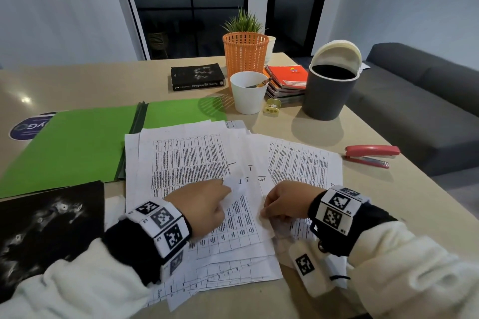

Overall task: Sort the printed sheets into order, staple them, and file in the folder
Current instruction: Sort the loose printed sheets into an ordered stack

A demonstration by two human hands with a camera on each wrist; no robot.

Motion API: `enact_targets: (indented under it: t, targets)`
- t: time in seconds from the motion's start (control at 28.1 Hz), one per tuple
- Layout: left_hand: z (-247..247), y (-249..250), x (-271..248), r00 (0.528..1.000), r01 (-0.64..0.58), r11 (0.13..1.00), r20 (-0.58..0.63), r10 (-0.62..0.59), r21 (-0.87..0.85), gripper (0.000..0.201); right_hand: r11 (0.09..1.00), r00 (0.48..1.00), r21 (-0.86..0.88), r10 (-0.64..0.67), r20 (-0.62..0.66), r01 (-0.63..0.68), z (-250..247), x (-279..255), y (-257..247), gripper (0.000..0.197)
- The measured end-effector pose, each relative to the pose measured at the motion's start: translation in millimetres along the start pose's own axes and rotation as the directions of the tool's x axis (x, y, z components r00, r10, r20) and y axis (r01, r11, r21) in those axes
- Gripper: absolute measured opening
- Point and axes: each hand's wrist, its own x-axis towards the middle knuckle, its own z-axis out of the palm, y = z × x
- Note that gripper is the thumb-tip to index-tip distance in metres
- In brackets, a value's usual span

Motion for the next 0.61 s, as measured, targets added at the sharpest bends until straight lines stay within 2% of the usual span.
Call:
enact_targets:
  t: [0.11,0.21,0.43,0.53,0.61]
  targets:
    - [-11.8,-13.8,-2.2,0.995,0.054,0.998,-0.082,-0.057,-0.044,0.026,1.000,1.000,-0.010,-0.007,0.007,0.007,-1.5,-0.7,0.7,0.023]
    - [-25.5,-27.4,-5.9,0.979,0.098,0.991,-0.168,-0.113,-0.094,0.028,1.000,1.000,-0.008,-0.007,0.016,0.007,-2.3,-0.9,1.1,0.023]
    - [-45.6,-34.8,-17.7,0.927,0.137,0.973,-0.324,-0.192,-0.184,0.040,1.000,1.000,0.022,-0.014,0.023,0.013,-2.1,-1.4,2.6,0.016]
    - [-47.9,-31.8,-19.6,0.904,0.158,0.967,-0.365,-0.223,-0.198,0.034,1.000,1.000,0.029,-0.002,0.018,0.002,-2.4,-0.5,3.2,0.021]
    - [-43.8,-22.8,-18.6,0.925,0.145,0.969,-0.321,-0.204,-0.198,0.014,1.000,1.000,0.022,0.004,0.009,-0.004,-2.7,-0.1,3.3,0.024]
